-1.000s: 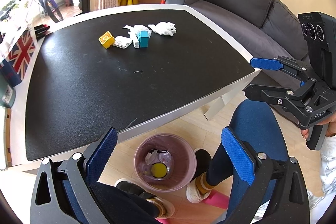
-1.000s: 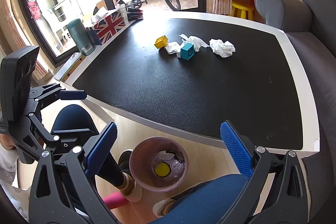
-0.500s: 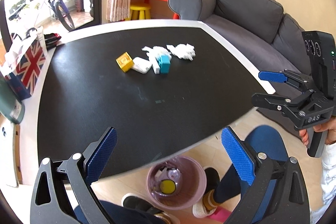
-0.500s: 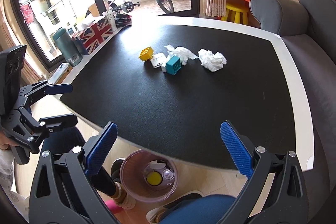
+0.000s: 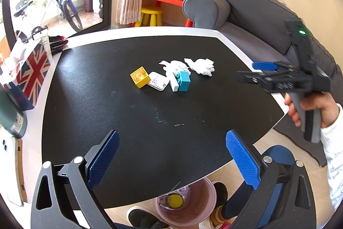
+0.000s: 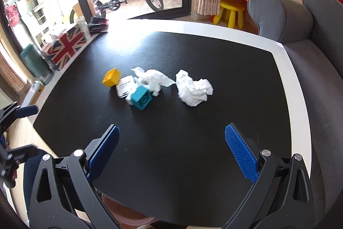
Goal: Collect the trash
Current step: 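Move the right tool over the table to the crumpled white tissue, then close the right tool on the crumpled tissue and lift it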
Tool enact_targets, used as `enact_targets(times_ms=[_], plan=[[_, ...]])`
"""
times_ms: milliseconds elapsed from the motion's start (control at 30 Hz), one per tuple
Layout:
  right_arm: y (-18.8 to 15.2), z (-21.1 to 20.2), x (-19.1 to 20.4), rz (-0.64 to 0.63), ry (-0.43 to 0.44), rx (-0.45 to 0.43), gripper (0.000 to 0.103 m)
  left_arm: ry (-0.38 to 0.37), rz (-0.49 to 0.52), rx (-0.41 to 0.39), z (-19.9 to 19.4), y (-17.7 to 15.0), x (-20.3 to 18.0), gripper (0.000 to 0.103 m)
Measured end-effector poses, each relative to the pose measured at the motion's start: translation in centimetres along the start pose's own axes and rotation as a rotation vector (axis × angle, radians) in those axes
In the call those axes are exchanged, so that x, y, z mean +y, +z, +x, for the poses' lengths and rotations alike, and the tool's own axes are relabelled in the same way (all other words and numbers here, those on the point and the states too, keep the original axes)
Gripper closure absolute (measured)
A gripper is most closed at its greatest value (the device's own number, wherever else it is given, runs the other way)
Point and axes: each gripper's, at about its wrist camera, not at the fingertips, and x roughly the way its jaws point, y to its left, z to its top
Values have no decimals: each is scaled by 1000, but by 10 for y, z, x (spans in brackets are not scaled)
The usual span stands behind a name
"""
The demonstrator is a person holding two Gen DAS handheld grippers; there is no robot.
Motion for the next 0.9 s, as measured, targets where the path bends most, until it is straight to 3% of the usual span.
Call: enact_targets(times_ms=[300, 667, 900], plan=[[31, 57, -19, 11, -7, 87, 6, 8, -11, 18, 9, 1, 6, 7], [50, 106, -25, -11, -27, 131, 8, 25, -26, 31, 18, 6, 14, 7], [48, 119, -28, -14, -41, 170, 58, 28, -28, 38, 24, 9, 18, 7]])
